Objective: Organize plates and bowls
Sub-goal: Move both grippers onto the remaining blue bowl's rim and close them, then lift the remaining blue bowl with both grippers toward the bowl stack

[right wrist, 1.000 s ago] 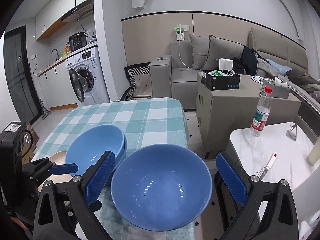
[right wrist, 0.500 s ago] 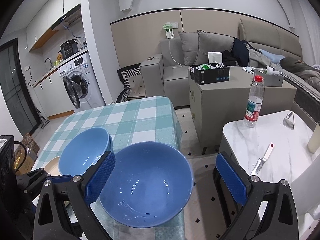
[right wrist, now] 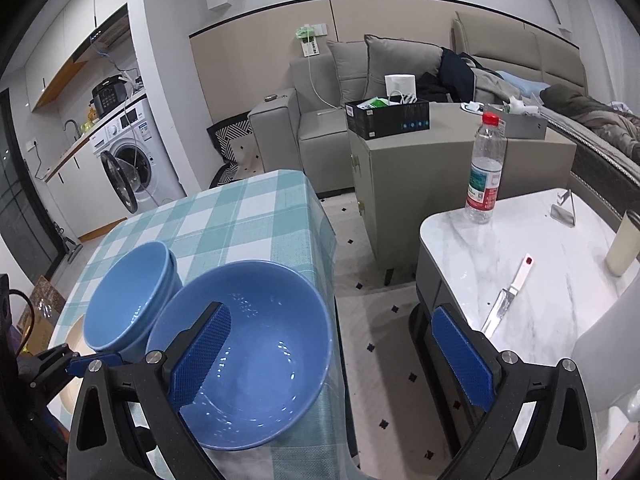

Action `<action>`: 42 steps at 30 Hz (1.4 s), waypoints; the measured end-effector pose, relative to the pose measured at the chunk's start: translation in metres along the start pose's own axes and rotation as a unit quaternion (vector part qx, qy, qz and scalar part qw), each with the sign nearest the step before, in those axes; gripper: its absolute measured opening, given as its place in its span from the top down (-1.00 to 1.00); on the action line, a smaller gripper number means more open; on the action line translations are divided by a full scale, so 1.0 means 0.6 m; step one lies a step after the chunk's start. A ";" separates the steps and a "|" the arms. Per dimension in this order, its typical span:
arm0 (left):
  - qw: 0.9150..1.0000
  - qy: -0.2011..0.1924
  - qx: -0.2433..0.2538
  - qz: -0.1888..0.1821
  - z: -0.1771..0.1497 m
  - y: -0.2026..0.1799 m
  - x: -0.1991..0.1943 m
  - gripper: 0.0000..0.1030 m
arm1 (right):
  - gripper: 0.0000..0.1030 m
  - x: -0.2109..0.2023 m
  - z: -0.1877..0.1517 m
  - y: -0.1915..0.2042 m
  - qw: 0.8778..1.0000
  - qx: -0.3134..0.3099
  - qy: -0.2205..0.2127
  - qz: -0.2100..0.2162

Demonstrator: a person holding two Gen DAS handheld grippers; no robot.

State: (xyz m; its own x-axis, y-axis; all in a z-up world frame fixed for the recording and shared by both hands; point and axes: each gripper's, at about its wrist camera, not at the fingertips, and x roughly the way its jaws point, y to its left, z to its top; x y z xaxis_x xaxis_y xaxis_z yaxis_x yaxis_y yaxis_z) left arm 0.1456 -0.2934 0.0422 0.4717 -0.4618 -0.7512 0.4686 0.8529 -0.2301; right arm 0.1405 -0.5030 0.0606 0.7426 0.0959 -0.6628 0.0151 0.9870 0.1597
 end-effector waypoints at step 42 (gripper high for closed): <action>0.999 0.005 -0.035 0.009 0.003 0.021 0.054 0.14 | 0.40 0.092 -0.031 0.021 0.997 -0.038 0.070 -0.008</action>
State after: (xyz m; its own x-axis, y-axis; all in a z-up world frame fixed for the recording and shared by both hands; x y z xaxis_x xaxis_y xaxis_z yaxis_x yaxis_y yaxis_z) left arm 0.1682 -0.2984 0.0162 0.4713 -0.4448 -0.7616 0.4069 0.8758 -0.2597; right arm 0.1695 -0.4828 0.0125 0.6417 0.0924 -0.7613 -0.0286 0.9949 0.0967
